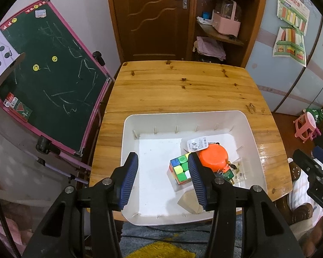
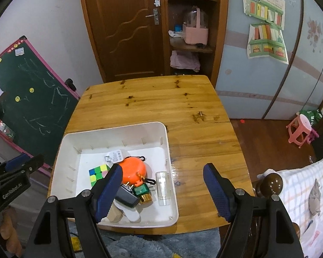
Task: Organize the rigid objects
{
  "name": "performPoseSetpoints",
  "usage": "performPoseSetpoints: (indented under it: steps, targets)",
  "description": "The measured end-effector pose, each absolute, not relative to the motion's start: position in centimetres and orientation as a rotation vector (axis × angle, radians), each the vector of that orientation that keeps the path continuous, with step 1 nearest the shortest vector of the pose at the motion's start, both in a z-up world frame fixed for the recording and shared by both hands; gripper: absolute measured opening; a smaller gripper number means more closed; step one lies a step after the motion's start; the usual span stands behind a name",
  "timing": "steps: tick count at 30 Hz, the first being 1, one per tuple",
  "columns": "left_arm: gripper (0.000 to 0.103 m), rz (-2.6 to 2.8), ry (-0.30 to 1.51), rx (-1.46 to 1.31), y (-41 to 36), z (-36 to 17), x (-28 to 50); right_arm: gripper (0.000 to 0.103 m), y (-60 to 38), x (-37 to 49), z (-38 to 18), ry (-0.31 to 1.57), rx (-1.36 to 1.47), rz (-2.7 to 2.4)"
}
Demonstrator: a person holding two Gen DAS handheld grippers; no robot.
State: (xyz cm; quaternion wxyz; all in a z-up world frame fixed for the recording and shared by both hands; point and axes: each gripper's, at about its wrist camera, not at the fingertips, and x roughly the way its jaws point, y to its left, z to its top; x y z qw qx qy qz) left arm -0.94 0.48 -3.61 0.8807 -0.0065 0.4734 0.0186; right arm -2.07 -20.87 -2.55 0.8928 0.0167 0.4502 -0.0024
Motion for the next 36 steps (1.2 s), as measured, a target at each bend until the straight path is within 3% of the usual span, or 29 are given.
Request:
performPoseSetpoints:
  steps: [36]
  targets:
    - [0.052, 0.054, 0.978, -0.016, 0.3, -3.8, -0.6, 0.078, -20.9, -1.8, -2.6, 0.912, 0.012, -0.004]
